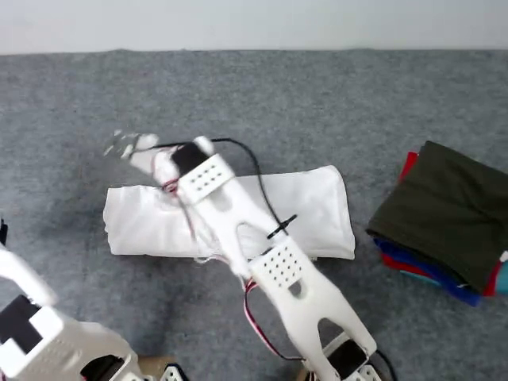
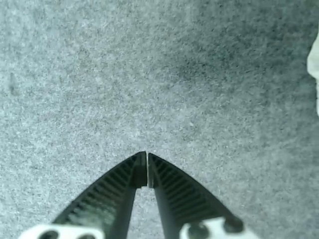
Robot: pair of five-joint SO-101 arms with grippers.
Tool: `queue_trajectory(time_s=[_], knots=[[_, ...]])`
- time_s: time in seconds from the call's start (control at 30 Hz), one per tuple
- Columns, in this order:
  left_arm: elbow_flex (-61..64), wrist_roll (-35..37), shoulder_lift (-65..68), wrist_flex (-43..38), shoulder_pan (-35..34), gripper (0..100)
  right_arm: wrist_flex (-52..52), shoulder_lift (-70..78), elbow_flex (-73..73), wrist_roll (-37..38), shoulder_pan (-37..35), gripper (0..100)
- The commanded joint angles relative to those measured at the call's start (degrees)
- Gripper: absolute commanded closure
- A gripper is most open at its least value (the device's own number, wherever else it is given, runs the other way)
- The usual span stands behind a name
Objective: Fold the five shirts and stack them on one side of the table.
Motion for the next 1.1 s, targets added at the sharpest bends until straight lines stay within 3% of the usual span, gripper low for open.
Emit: queue_trajectory(time_s=[0.0, 0.53, 0.8, 1.07], knots=[[-2.1, -0.2, -0.4, -0.4, 0.4, 98, -1.6, -2.0, -0.6, 0.3, 1.0, 98.1], [-2.1, -0.2, -0.4, -0.7, 0.4, 98, 7.1, -9.9, -0.1, 0.4, -11.8, 98.1], [-2.1, -0.2, -0.4, -0.6, 0.4, 98, -1.9, -2.7, -0.6, 0.5, -2.8, 98.1], [0.0, -0.4, -0.4, -0.8, 0.4, 98, -2.1, -4.8, -0.5, 0.5, 1.0, 98.1]])
